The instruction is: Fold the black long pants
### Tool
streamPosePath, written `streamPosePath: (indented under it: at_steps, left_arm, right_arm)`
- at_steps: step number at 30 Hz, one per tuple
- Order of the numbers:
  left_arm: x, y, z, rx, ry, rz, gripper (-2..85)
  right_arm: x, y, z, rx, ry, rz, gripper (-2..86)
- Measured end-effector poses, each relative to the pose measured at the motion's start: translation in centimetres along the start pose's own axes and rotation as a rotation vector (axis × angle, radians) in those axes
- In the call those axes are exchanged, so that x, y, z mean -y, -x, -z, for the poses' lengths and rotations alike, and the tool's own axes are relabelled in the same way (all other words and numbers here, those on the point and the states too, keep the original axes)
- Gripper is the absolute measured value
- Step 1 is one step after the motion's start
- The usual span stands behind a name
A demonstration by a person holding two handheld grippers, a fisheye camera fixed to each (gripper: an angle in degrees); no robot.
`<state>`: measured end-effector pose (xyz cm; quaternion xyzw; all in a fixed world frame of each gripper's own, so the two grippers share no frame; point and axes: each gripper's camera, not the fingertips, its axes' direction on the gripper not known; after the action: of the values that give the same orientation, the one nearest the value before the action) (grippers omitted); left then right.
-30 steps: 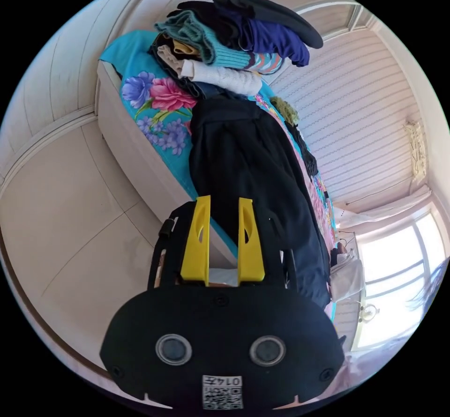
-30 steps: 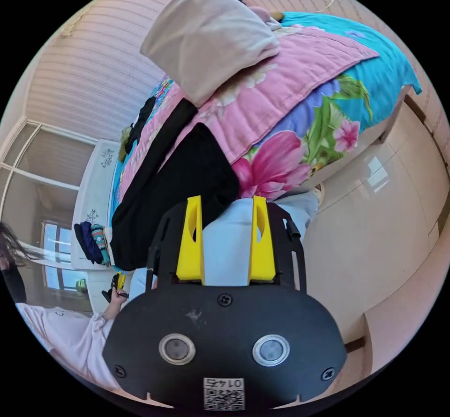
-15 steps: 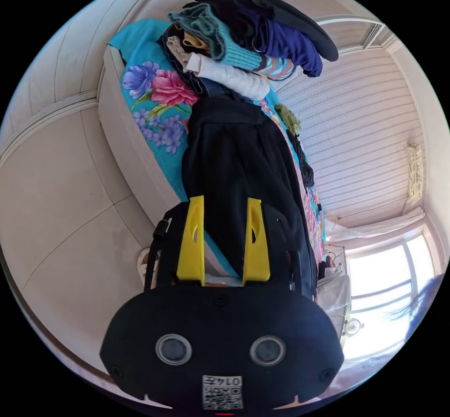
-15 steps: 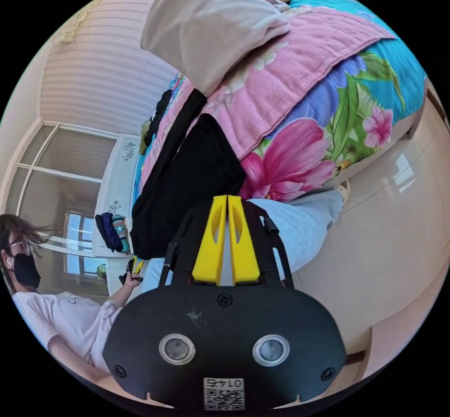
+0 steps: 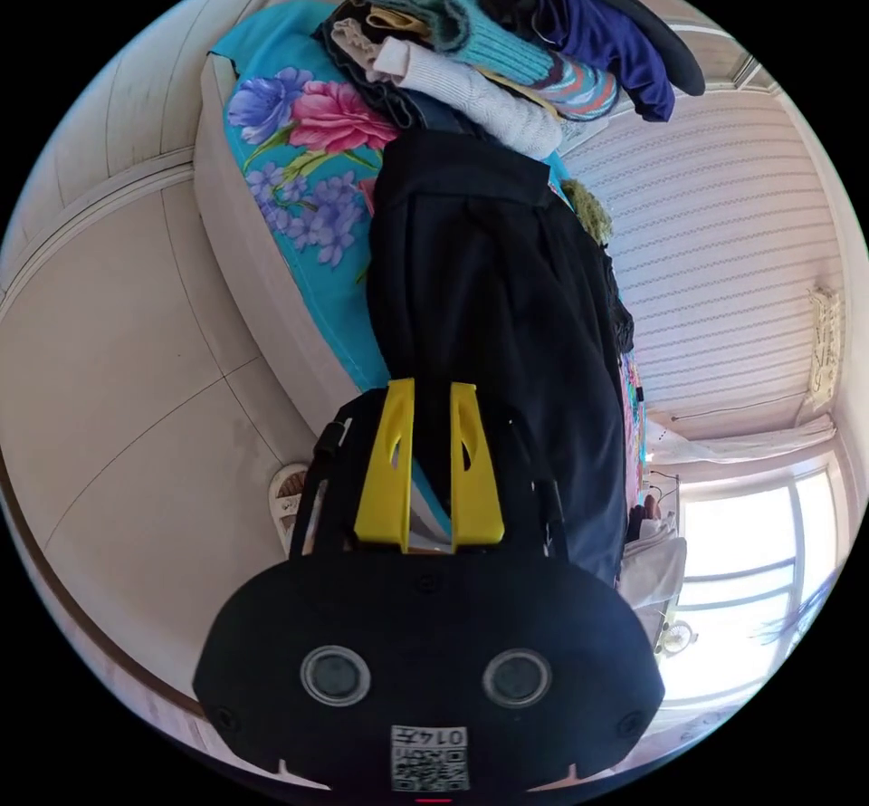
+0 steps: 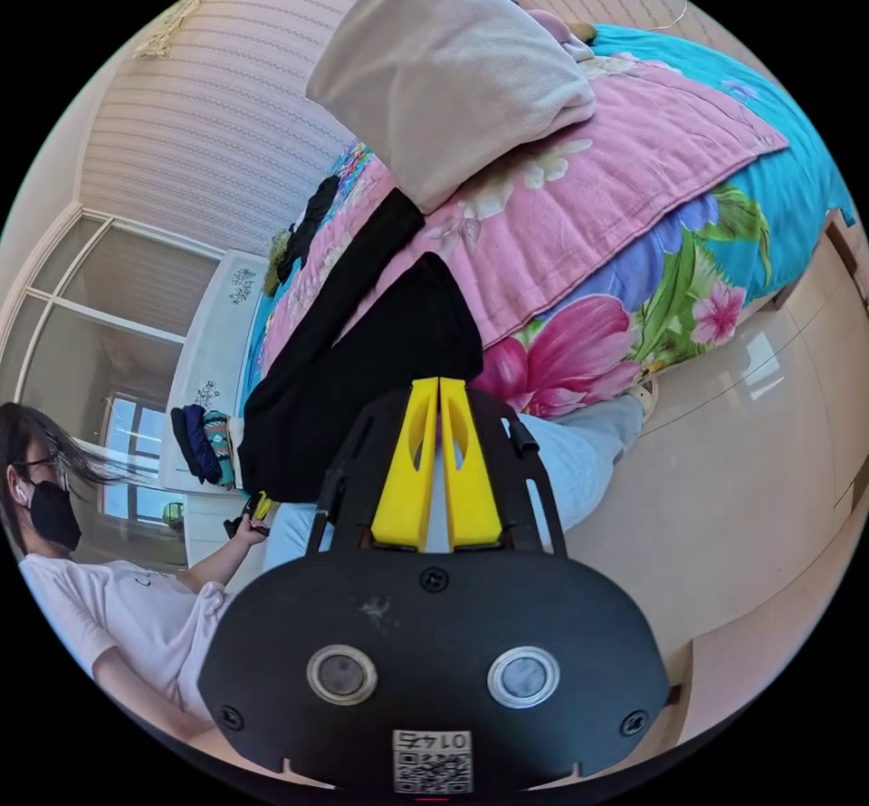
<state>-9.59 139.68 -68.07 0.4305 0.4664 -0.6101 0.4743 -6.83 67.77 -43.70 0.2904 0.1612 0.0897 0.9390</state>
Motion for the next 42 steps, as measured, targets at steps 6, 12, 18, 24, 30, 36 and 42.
streamPosePath:
  at_steps: [6,12,18,24,30,36,42]
  left_arm:
    - [0.3,-0.3,2.5,0.007,0.013,-0.086,-0.8]
    - [1.8,-3.9,7.4,-0.126,-0.050,-0.214,-1.0]
    - [7.7,-13.0,6.9,-0.180,-0.094,-0.382,-0.9]
    - [15.3,-19.7,-0.3,-0.212,-0.165,-0.344,1.1]
    - [14.7,-17.8,-0.5,-0.183,-0.245,-0.371,6.2]
    - [10.7,-7.7,-1.2,-0.013,-0.106,-0.364,6.6]
    - [11.5,1.4,-5.1,-0.094,-0.058,-0.117,11.0]
  right_arm:
    - [1.6,1.5,2.5,-0.010,-0.010,0.072,-0.2]
    - [3.9,3.6,4.6,-0.054,-0.038,0.165,-0.2]
    - [12.8,7.9,2.9,-0.146,-0.016,0.271,-0.2]
    - [24.8,10.0,-2.1,-0.101,-0.031,0.162,0.7]
    - [26.7,7.2,-4.2,-0.047,-0.058,0.097,6.9]
    - [17.6,0.6,-6.0,-0.030,-0.001,0.101,7.4]
    - [13.4,-5.4,-8.6,0.111,-0.105,-0.083,9.8]
